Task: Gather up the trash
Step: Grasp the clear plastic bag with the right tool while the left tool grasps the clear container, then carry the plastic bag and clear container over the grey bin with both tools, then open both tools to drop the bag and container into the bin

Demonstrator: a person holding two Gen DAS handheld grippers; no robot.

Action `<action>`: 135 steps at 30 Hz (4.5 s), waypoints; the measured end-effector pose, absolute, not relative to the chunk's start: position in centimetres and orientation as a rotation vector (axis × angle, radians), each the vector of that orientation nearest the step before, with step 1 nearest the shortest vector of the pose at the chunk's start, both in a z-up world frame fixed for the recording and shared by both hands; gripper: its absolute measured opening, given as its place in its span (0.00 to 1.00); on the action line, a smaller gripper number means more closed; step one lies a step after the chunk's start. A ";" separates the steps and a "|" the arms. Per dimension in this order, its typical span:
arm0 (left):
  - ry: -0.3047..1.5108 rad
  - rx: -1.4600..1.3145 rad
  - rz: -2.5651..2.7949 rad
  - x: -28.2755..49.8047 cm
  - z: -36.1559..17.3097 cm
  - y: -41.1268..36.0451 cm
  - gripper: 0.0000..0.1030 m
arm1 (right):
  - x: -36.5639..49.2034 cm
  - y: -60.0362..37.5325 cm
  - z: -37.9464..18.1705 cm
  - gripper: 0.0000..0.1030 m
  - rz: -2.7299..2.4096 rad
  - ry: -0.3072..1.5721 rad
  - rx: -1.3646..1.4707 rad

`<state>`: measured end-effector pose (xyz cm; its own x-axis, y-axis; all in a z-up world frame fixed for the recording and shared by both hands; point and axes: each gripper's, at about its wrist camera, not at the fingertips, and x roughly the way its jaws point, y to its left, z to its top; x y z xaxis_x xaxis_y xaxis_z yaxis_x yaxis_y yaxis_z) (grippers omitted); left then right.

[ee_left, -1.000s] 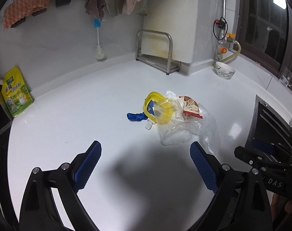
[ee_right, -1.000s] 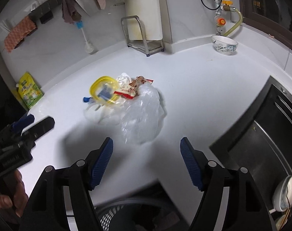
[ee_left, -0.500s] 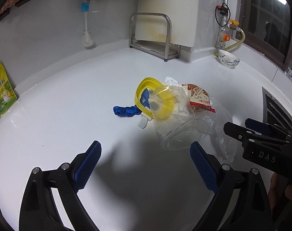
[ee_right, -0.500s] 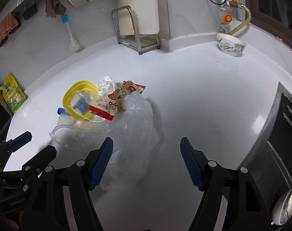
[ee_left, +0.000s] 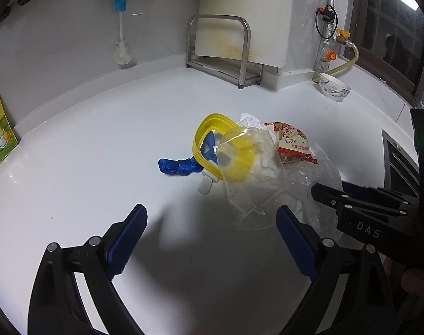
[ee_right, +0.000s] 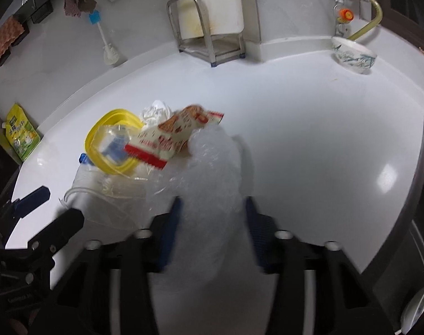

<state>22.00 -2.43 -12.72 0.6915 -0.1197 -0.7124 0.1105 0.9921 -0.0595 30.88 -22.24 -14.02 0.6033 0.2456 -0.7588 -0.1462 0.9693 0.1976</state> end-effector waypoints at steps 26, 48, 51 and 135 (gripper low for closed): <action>0.809 0.037 -0.038 25.2 -14.0 -3.7 0.87 | 25.6 -25.3 -12.8 0.13 0.183 0.843 0.228; 0.827 0.004 -0.082 23.7 -12.8 -3.2 0.10 | 22.9 -24.7 -13.2 0.13 0.161 0.867 0.288; 0.816 0.000 -0.086 23.1 -12.0 -2.9 0.10 | 22.2 -24.5 -13.0 0.13 0.160 0.868 0.287; 1.095 0.097 -0.093 -1.5 -18.0 -8.5 0.22 | 1.9 -27.0 -19.4 0.13 0.257 1.150 0.208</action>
<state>-1.54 -8.54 -17.97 0.4553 -0.0273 -0.8899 0.1235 0.9918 0.0327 1.90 -27.00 -19.41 0.3850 0.3055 -0.8709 -0.0936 0.9517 0.2925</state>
